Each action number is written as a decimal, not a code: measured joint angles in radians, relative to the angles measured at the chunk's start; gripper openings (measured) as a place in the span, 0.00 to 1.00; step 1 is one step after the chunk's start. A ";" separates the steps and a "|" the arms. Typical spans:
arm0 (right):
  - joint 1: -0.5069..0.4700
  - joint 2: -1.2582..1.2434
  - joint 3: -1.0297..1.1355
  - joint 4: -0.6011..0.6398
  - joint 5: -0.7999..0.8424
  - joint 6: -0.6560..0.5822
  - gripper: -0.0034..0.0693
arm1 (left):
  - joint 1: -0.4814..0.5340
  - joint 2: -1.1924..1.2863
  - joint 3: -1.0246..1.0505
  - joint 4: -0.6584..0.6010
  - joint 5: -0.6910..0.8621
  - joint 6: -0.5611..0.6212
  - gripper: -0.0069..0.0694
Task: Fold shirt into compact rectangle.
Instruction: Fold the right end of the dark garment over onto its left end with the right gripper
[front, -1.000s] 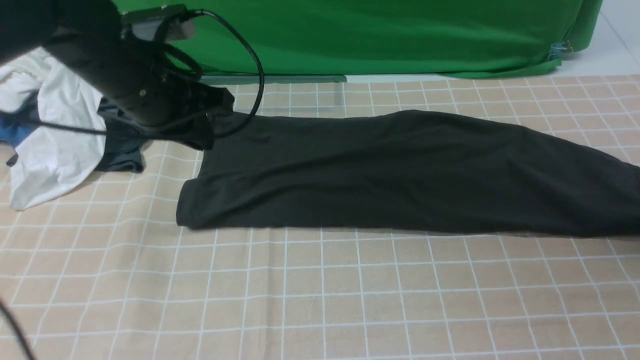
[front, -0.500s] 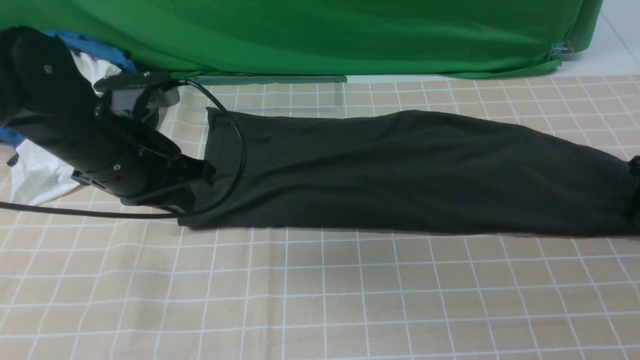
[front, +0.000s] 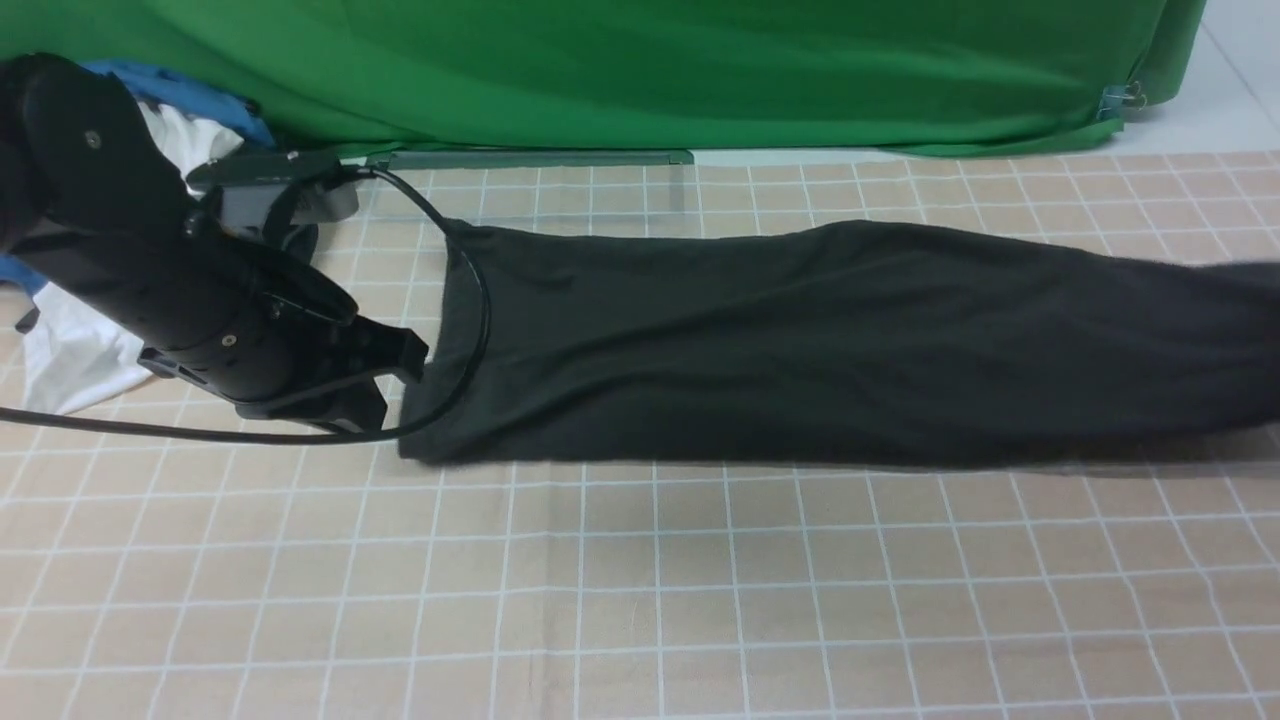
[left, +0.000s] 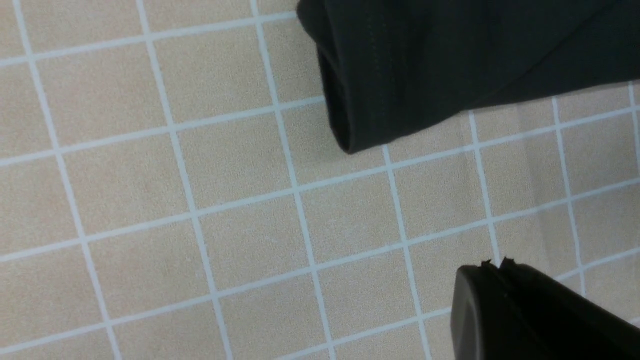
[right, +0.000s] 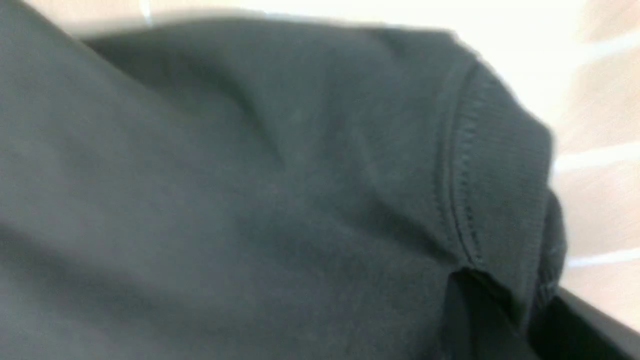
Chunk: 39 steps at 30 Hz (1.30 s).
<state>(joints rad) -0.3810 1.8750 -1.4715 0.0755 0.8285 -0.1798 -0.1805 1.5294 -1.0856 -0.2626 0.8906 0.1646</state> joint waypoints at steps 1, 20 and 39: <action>0.002 -0.009 -0.013 0.002 0.007 0.000 0.21 | 0.000 0.000 0.000 0.000 0.000 0.001 0.11; 0.631 -0.028 -0.236 0.139 -0.102 0.159 0.21 | 0.000 0.000 0.000 -0.020 -0.007 0.002 0.11; 1.008 0.244 -0.236 0.332 -0.480 0.199 0.21 | 0.000 0.000 0.000 -0.068 -0.018 0.002 0.11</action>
<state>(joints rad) 0.6270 2.1186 -1.7079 0.4070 0.3486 0.0197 -0.1805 1.5294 -1.0856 -0.3310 0.8722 0.1670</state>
